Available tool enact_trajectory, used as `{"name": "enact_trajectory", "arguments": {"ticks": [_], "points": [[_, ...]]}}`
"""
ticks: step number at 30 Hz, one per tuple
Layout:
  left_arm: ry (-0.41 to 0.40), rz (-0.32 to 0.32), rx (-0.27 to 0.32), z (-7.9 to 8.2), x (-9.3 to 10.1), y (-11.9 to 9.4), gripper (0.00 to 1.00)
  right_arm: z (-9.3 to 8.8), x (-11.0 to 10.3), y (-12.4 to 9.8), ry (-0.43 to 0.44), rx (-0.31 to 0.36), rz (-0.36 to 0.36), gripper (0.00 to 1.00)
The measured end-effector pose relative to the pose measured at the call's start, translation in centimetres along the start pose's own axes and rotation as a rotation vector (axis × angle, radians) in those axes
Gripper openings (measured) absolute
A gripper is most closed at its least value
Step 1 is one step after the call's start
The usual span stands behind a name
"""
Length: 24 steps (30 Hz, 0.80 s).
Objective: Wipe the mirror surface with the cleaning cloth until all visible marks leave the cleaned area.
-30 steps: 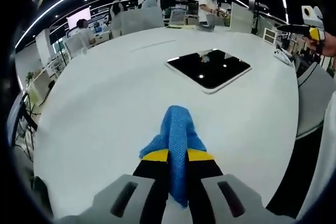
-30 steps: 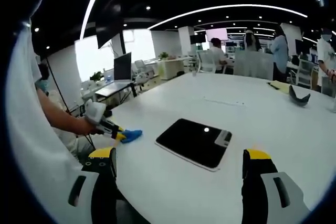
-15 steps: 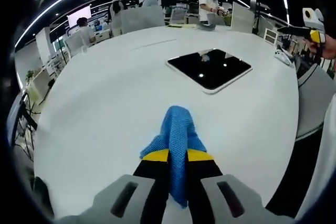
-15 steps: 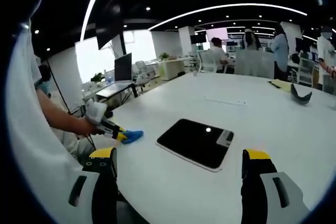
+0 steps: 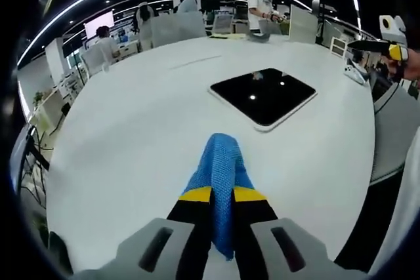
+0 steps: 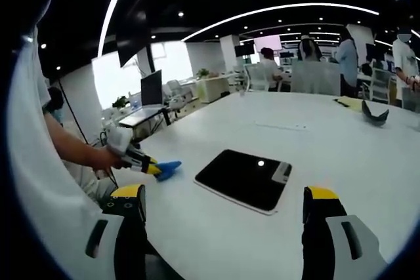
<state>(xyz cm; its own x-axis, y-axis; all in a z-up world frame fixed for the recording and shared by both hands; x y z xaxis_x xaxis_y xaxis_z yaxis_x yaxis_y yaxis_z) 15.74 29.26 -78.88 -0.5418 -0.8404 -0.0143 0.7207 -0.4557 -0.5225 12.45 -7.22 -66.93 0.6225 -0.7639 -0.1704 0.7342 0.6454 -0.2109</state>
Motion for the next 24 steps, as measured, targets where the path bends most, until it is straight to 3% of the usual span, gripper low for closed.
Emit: {"name": "enact_trajectory", "arguments": {"ticks": [24], "points": [[0.044, -0.002, 0.093, 5.9, -1.1, 3.8, 0.07, -0.4, 0.4, 0.1, 0.013, -0.007, -0.008, 1.0]]}}
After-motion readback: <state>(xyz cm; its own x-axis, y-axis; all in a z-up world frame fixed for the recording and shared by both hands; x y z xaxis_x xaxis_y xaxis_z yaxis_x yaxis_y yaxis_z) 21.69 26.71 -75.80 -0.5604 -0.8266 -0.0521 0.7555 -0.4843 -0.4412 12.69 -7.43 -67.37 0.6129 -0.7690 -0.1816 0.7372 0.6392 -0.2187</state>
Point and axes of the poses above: the point that each gripper's makers call its tool centre point, and the gripper's own axes: y roughly forward along the fingers, x roughly to its right, z roughly out of its top, the point moved 6 cm from there along -y, roughly backward along the fingers, and after that the axes turned 12 degrees about x, right-handed, at the moved point
